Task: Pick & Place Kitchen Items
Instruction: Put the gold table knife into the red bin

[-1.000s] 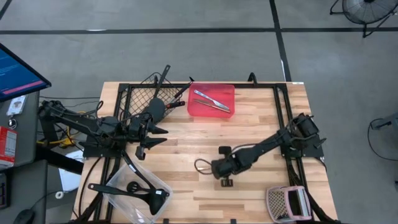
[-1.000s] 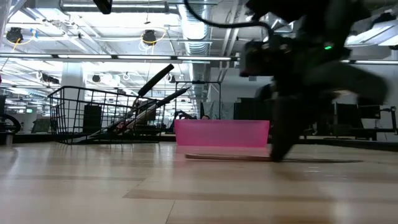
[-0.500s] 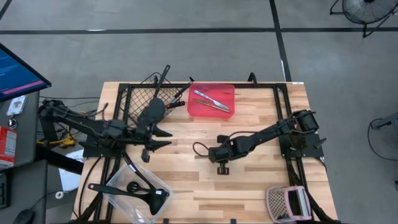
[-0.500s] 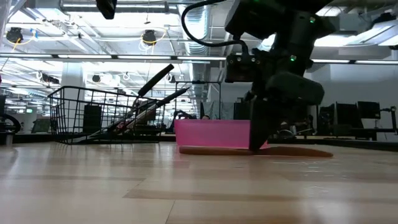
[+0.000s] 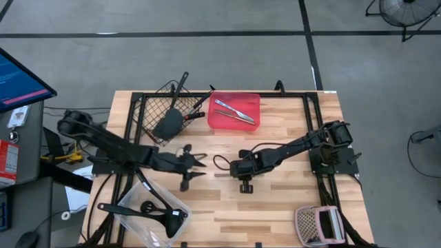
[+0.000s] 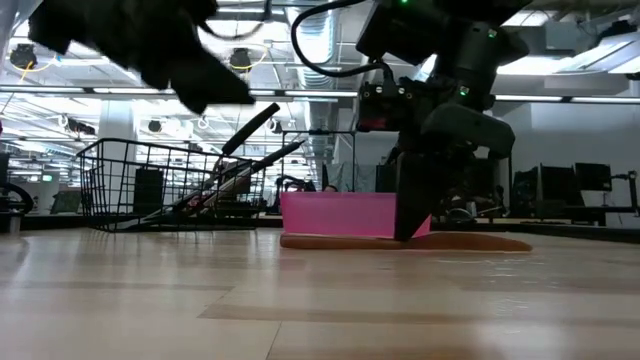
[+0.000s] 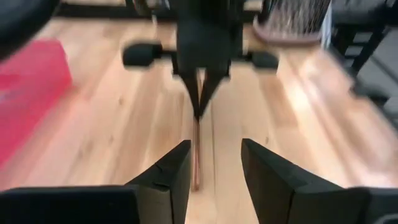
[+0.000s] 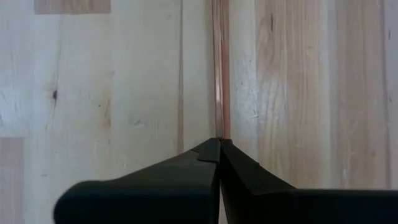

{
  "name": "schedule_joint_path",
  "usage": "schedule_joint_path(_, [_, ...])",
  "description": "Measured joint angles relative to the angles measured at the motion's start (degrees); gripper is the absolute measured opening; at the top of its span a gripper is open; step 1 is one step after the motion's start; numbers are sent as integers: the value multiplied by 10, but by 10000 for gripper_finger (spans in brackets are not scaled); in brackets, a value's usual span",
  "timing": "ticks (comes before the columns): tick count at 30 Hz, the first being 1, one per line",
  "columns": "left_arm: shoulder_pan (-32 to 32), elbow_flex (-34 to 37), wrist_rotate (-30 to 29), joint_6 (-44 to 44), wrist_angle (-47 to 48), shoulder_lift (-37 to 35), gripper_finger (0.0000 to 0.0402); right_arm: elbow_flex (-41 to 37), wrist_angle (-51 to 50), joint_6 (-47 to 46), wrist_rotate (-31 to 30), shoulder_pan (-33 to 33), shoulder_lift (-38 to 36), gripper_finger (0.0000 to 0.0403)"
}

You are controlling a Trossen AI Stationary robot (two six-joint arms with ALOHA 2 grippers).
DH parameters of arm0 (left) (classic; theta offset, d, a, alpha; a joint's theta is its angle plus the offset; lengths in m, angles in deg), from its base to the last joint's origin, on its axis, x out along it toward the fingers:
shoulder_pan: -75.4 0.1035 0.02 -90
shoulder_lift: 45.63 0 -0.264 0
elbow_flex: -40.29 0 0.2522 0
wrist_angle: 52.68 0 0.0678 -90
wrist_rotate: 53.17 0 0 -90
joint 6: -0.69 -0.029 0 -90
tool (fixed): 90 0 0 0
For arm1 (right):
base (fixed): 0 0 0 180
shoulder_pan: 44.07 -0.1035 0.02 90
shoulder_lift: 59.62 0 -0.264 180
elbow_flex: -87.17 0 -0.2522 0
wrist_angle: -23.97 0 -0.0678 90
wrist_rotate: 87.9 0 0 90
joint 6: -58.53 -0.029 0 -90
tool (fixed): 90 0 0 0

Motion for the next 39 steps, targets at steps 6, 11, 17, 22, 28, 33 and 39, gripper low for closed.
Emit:
schedule_joint_path(6, [0,-2,20,-2,-27,94,150,0,0,1,4,2,0,0])
schedule_joint_path(11, [0,-20,15,-25,-34,145,186,1,3,3,5,2,0,0])
schedule_joint_path(17, [1,-52,15,-35,-37,214,200,1,6,1,6,5,0,0])
schedule_joint_path(22, [1,-64,1,-35,-51,253,194,1,15,0,7,5,0,0])
schedule_joint_path(28, [13,-67,-15,-35,-99,286,191,1,17,1,10,5,0,0])
schedule_joint_path(33, [35,-67,-6,-35,-97,312,191,1,20,0,18,5,0,0])
schedule_joint_path(39, [52,-67,13,-35,-103,320,190,2,26,0,18,5,0,0])
